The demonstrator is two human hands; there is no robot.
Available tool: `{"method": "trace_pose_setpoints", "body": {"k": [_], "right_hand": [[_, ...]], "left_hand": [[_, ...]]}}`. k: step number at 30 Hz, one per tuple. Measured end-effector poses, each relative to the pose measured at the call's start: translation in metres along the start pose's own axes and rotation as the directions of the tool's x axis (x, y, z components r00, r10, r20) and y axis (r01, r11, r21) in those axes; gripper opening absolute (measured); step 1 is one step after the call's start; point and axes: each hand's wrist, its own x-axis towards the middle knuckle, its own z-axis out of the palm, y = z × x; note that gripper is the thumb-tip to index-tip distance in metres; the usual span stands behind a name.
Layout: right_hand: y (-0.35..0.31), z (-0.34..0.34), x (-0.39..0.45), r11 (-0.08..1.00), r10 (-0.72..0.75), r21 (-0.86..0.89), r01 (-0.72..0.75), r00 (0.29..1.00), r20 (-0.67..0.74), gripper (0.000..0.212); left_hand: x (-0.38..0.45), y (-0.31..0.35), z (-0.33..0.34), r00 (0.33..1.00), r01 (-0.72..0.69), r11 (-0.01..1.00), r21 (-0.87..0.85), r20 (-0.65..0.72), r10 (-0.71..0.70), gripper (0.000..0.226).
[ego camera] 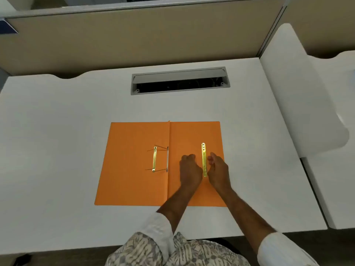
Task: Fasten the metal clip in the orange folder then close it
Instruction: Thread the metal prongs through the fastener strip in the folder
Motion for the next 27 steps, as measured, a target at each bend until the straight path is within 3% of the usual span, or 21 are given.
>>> {"method": "trace_pose_setpoints", "body": {"k": [6,12,17,21,27], "right_hand": [[-0.002,-0.004,0.005,0.989,0.117,0.095,-0.117,0.993,0.002,0.039],[0.0,-0.001,0.004,0.985,0.117,0.123,-0.119,0.993,0.019,0.037],[0.004,0.0,0.005,0.985,0.095,0.148,-0.092,0.995,-0.011,0.029],[0.006,0.0,0.005,0.983,0.094,0.158,-0.092,0.996,-0.008,0.033],[0.007,0.0,0.005,0.983,0.104,0.156,-0.099,0.994,-0.02,0.037]], "left_hand": [[0.015,0.012,-0.002,0.958,0.285,0.872,-0.398,0.08,-0.277,0.032],[0.027,0.017,0.006,0.899,0.428,0.739,-0.52,0.165,-0.405,0.014],[0.032,0.02,0.005,0.858,0.492,0.622,-0.609,0.217,-0.466,0.019],[0.031,0.022,0.005,0.857,0.502,0.635,-0.587,0.238,-0.458,0.012],[0.033,0.017,0.013,0.924,0.382,0.797,-0.467,0.189,-0.332,0.012]]}}
